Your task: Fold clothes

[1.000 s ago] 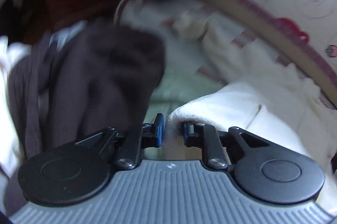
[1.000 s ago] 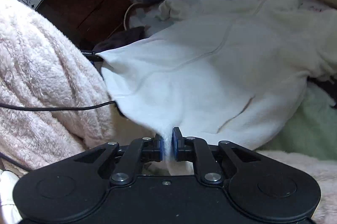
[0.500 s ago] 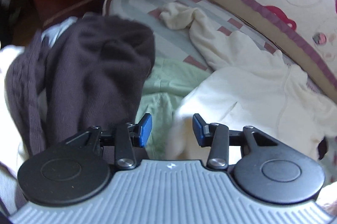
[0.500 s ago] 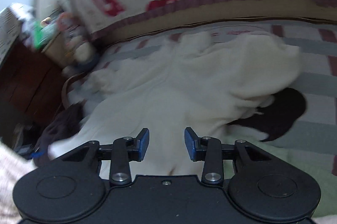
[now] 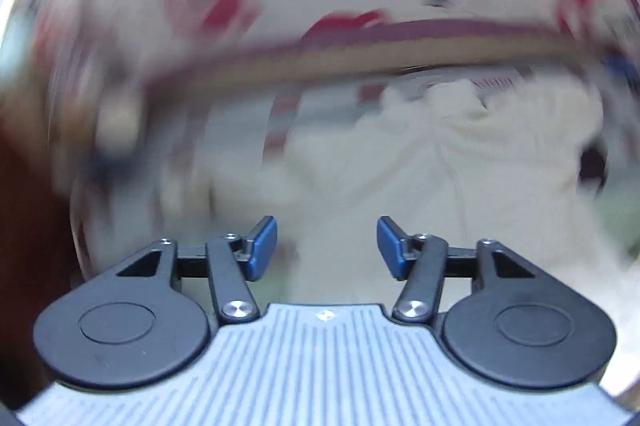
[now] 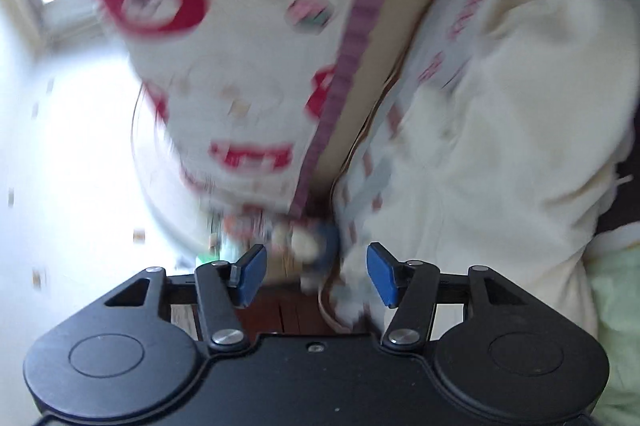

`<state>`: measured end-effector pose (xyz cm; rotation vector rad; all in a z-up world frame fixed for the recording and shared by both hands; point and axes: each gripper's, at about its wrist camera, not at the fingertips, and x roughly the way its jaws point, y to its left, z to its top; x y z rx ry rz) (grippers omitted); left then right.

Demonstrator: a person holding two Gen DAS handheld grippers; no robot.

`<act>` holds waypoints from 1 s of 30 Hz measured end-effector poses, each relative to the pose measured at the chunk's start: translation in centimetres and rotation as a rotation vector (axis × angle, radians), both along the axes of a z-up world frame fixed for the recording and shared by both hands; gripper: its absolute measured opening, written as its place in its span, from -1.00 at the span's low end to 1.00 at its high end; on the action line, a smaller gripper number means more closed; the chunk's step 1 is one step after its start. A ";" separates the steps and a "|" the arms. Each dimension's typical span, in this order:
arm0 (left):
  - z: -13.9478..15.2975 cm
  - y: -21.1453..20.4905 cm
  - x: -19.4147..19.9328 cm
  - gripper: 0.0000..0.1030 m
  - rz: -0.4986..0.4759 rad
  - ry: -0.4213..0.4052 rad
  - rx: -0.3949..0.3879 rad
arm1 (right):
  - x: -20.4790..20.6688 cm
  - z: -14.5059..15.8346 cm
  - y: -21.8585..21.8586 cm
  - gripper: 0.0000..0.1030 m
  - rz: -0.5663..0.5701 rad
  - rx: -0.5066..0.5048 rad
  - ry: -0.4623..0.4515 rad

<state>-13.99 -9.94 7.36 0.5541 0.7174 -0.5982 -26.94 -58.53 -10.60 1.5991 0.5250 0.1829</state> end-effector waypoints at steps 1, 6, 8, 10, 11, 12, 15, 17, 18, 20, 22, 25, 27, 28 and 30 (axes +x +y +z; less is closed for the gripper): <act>0.2 -2.7 0.8 0.08 -0.077 -0.038 0.055 | -0.3 -1.2 -0.3 0.19 -0.035 0.007 0.033; -1.2 -14.1 2.8 0.08 -0.301 -0.037 0.143 | -2.9 -7.1 -2.2 0.23 -0.136 -0.010 0.256; -3.8 -18.2 1.9 0.08 -0.398 -0.106 0.261 | -3.6 -7.4 -3.3 0.23 -0.178 -0.142 0.350; -6.9 -21.2 0.7 0.08 -0.475 -0.143 0.346 | -4.1 -6.7 -4.2 0.23 -0.239 -0.300 0.396; -8.5 -22.6 0.1 0.08 -0.507 -0.133 0.369 | -4.5 -6.5 -4.6 0.23 -0.275 -0.368 0.419; -10.0 -23.8 -0.5 0.08 -0.537 -0.118 0.386 | -4.6 -6.7 -4.9 0.23 -0.294 -0.368 0.408; -13.4 -27.5 -2.1 0.08 -0.589 -0.089 0.373 | -5.1 -7.4 -6.0 0.23 -0.350 -0.369 0.375; -15.5 -30.3 -2.9 0.08 -0.607 -0.089 0.334 | -5.0 -7.8 -6.4 0.23 -0.360 -0.359 0.335; -16.5 -32.0 -3.1 0.08 -0.614 -0.114 0.309 | -4.7 -7.9 -6.4 0.23 -0.350 -0.360 0.308; -18.3 -35.4 -3.3 0.08 -0.592 -0.180 0.237 | -4.2 -7.7 -6.2 0.22 -0.350 -0.378 0.271; -19.2 -37.7 -3.0 0.07 -0.509 -0.192 0.108 | -4.5 -7.1 -5.9 0.22 -0.384 -0.485 0.323; -19.6 -37.9 -2.3 0.07 -0.295 0.011 -0.147 | -5.3 -7.3 -6.2 0.23 -0.403 -0.545 0.343; -20.4 -36.5 -2.5 0.07 -0.194 0.152 -0.282 | -5.4 -9.1 -7.1 0.23 -0.396 -0.462 0.306; -20.9 -35.8 -2.7 0.06 -0.149 0.215 -0.342 | -5.2 -10.3 -7.6 0.23 -0.390 -0.404 0.286; -21.2 -34.9 -3.9 0.06 -0.125 0.190 -0.333 | -4.3 -12.6 -8.2 0.24 -0.375 -0.297 0.265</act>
